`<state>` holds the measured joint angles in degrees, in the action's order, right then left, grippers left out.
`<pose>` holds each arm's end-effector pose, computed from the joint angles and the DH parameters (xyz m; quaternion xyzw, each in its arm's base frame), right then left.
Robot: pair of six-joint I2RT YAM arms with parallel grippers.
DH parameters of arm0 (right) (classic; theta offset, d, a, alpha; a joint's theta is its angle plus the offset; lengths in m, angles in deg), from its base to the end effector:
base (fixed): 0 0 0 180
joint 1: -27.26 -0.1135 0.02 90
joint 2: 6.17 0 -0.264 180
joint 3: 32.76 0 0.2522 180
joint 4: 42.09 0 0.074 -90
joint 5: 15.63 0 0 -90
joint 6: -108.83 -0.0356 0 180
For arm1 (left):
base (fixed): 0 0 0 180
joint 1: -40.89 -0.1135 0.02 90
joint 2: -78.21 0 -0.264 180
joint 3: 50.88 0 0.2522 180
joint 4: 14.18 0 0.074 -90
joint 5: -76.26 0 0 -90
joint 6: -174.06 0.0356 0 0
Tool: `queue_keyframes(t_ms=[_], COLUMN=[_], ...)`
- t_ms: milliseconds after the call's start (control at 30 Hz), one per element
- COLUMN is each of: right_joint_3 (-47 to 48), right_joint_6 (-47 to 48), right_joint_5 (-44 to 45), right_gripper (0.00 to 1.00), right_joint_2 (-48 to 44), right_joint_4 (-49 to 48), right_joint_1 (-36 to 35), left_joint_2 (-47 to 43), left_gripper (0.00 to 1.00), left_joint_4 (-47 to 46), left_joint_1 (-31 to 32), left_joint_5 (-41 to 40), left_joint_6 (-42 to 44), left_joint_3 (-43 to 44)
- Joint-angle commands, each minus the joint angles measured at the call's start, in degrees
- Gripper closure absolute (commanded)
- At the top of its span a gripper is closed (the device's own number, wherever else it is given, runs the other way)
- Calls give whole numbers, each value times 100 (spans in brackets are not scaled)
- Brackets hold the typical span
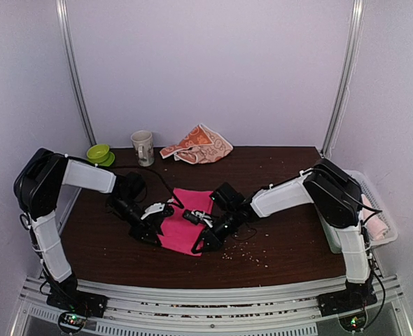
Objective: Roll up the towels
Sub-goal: Roll the towel at the center of the board.
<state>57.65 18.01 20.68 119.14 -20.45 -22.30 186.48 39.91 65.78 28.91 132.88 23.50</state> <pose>0.2583 0.3473 0.1053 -0.4710 0.7247 0.5007 0.0483 0.2762 -0.1547 0.1234 0.5638 0.7414 -0.3523 0.0914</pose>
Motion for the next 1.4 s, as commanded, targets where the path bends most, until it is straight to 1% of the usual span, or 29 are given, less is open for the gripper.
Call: queue_keyframes(t_ms=[0, 67, 200, 333, 400, 433, 533, 633, 733, 833, 933, 1067, 1367], right_joint_3=[-151, -126, -82, -36, -28, -22, 12, 38, 57, 70, 66, 68, 79], right_joint_6=[-262, -312, -340, -391, -437, -456, -526, -583, -650, -680, -707, -709, -687], right_joint_5=[434, 442, 400, 344, 302, 291, 303, 358, 378, 383, 398, 402, 421], right_gripper=[100, 100, 100, 100, 100, 100, 100, 100, 100, 100, 100, 100, 100], right_joint_2=[397, 384, 401, 462, 486, 505, 537, 552, 565, 560, 564, 568, 582], right_joint_4=[697, 708, 754, 775, 761, 760, 751, 752, 744, 733, 713, 728, 768], right_joint_1=[104, 124, 147, 167, 187, 190, 212, 234, 252, 259, 269, 263, 278], left_joint_2=[-397, -668, -1254, -1941, -2306, -2541, -3036, -3341, -3279, -2989, -2729, -2532, -2082], left_gripper=[49, 45, 43, 43, 44, 46, 54, 66, 80, 92, 100, 100, 100], left_joint_4=[-460, -674, -1117, -1569, -1833, -1941, -2356, -2711, -2971, -3049, -3099, -3191, -3326], left_joint_1=[-168, -181, -186, -189, -179, -169, -41, 300, 828, 1184, 1413, 1519, 1531], left_joint_5=[-763, -922, -1190, -1169, -1075, -993, -833, -988, -1377, -1615, -1717, -1753, -2023], left_joint_6=[-120, -154, -142, 40, 187, 278, 408, 444, 407, 403, 409, 410, 242], left_joint_3=[-216, -356, -723, -1167, -1415, -1521, -1840, -2079, -2184, -2157, -2104, -2033, -1945])
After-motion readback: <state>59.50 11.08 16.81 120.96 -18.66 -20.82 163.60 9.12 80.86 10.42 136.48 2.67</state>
